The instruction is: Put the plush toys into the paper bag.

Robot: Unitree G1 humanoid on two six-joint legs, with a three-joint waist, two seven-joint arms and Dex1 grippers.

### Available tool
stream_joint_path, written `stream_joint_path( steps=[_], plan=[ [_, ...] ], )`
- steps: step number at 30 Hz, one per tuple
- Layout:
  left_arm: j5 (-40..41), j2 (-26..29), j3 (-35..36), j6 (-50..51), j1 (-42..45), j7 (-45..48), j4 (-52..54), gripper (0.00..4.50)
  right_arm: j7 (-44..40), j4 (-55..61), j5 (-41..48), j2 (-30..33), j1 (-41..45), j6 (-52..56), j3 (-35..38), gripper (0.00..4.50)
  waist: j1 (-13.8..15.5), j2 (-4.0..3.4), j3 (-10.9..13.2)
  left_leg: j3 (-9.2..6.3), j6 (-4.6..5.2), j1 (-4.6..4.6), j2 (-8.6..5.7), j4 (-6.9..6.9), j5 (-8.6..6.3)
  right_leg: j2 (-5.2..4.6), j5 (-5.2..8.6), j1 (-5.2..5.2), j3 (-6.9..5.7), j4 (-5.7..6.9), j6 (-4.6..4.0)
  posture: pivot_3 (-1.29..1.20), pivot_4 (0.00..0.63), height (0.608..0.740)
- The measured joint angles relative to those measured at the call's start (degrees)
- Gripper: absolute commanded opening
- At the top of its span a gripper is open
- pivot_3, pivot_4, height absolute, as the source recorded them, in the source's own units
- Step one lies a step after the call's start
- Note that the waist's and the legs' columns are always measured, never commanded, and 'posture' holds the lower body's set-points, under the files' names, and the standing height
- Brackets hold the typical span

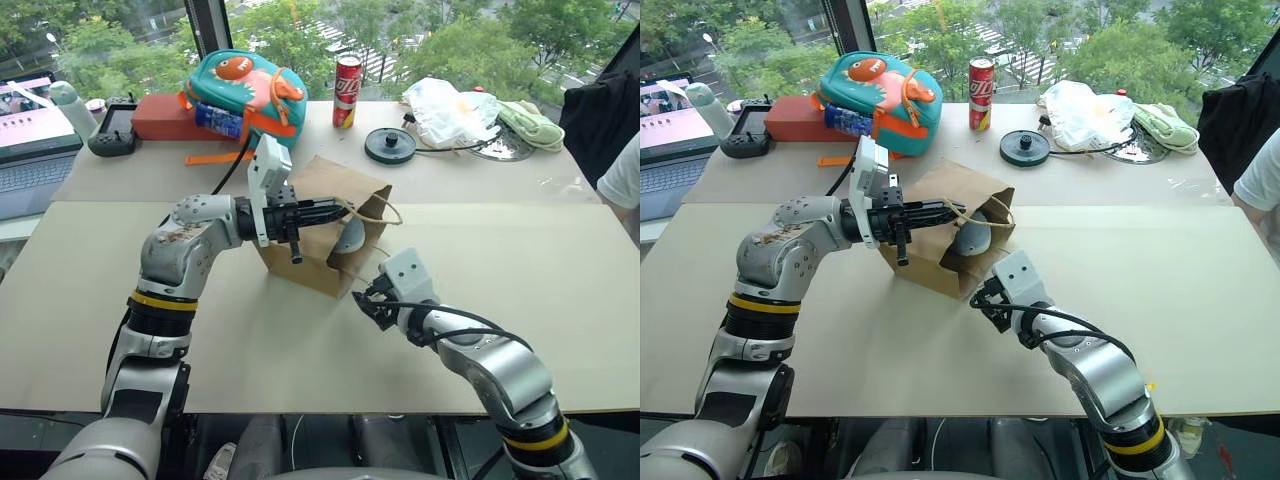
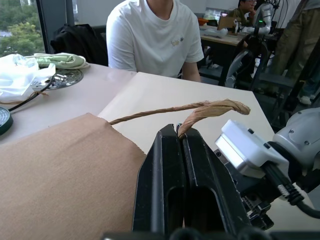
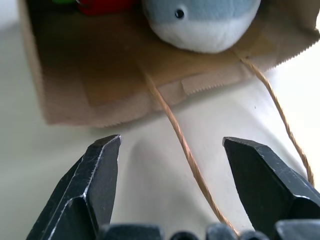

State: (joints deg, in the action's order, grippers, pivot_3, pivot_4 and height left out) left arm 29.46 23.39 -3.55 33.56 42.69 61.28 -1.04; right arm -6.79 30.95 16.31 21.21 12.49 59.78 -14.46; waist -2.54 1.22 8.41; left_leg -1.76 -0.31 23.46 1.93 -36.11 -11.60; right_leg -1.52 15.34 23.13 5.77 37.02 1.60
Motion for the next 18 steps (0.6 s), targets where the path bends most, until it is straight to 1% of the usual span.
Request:
stream_joint_path(
  steps=[1, 2, 4, 5, 6, 7, 8, 11, 12, 18],
  plan=[
    [0.0, 0.0, 0.0, 0.0, 0.0, 0.0, 0.0, 0.0, -0.1, -0.9, -0.1, -0.6, 0.1, -0.2, 0.2, 3.66, 0.0, 0.0, 0.0, 0.01, 0.0, -0.01, 0.0, 0.0, 0.0, 0.0, -0.02, 0.0, 0.0, 0.0, -0.03, 0.0, 0.15, 0.739],
    [0.0, 0.0, 0.0, 0.0, 0.0, 0.0, 0.0, 0.0, -0.3, -1.4, -0.1, -0.9, 0.3, -0.2, 0.3, 3.15, -0.1, 0.0, 0.0, 0.0, 0.0, -0.05, 0.01, 0.0, 0.0, 0.01, -0.02, -0.04, 0.0, 0.0, -0.03, 0.0, 0.15, 0.739],
    [0.0, 0.0, 0.0, 0.0, 0.0, 0.0, 0.0, 0.0, -0.6, -2.4, -0.4, -1.8, 0.4, -0.7, 1.3, 2.66, 0.0, 0.0, 0.0, 0.0, 0.0, -0.09, 0.0, -0.02, 0.0, 0.0, -0.01, -0.08, 0.0, 0.01, -0.02, 0.0, 0.15, 0.739],
    [0.0, 0.0, 0.0, 0.0, 0.0, -0.1, 0.0, 0.0, -0.5, -2.7, -0.4, -2.3, 0.4, -0.6, 1.9, 2.27, 0.0, 0.0, 0.0, 0.0, 0.0, -0.1, 0.0, -0.03, 0.0, 0.01, -0.01, -0.09, 0.0, 0.01, -0.02, 0.0, 0.15, 0.739],
    [0.0, 0.0, 0.0, 0.0, 0.0, -0.1, 0.0, 0.0, -0.5, -2.8, -0.4, -2.8, 0.4, -0.5, 2.4, 1.99, 0.0, 0.0, 0.0, 0.0, 0.0, -0.1, 0.0, -0.03, 0.0, 0.0, -0.01, -0.09, 0.0, 0.02, -0.01, 0.0, 0.15, 0.739],
    [0.0, 0.0, 0.0, 0.0, 0.0, -0.1, 0.0, 0.0, -0.6, -2.9, -0.3, -3.2, 0.3, -0.3, 3.2, 1.53, -0.1, 0.0, 0.0, 0.0, 0.0, -0.1, 0.0, -0.04, 0.0, 0.0, -0.01, -0.09, 0.0, 0.03, -0.01, 0.0, 0.15, 0.739],
    [0.0, 0.0, 0.0, 0.0, 0.0, -0.2, 0.0, 0.0, -0.6, -3.0, -0.4, -3.5, 0.3, 0.0, 3.8, 1.26, -0.1, 0.0, 0.0, 0.0, 0.0, -0.1, 0.01, -0.03, 0.0, 0.01, -0.01, -0.08, 0.0, 0.03, -0.01, 0.0, 0.15, 0.739],
    [0.0, 0.0, 0.0, 0.0, 0.0, -0.5, 0.0, 0.0, -0.7, -2.9, -0.4, -3.4, 0.3, 0.2, 4.0, 0.2, -0.1, 0.0, 0.0, 0.0, 0.0, -0.1, 0.01, 0.01, 0.0, 0.01, -0.01, -0.07, 0.0, 0.03, -0.02, 0.0, 0.15, 0.739],
    [0.0, 0.0, 0.0, 0.0, 0.0, -0.6, 0.0, 0.0, -0.7, -2.9, -0.5, -3.4, 0.3, 0.2, 4.1, 0.05, -0.1, 0.0, 0.0, 0.0, 0.0, -0.1, 0.01, 0.01, 0.0, 0.01, -0.02, -0.07, 0.0, 0.03, -0.03, 0.0, 0.15, 0.739],
    [0.0, 0.0, 0.0, 0.0, 0.0, -1.1, 0.0, 0.0, -1.8, -2.9, -1.5, -3.2, 0.6, 0.2, 3.9, 0.05, -0.1, 0.0, 0.0, 0.0, 0.0, -0.09, 0.0, 0.0, 0.0, 0.0, -0.01, -0.07, 0.0, 0.02, -0.02, 0.0, 0.15, 0.739]
  ],
)
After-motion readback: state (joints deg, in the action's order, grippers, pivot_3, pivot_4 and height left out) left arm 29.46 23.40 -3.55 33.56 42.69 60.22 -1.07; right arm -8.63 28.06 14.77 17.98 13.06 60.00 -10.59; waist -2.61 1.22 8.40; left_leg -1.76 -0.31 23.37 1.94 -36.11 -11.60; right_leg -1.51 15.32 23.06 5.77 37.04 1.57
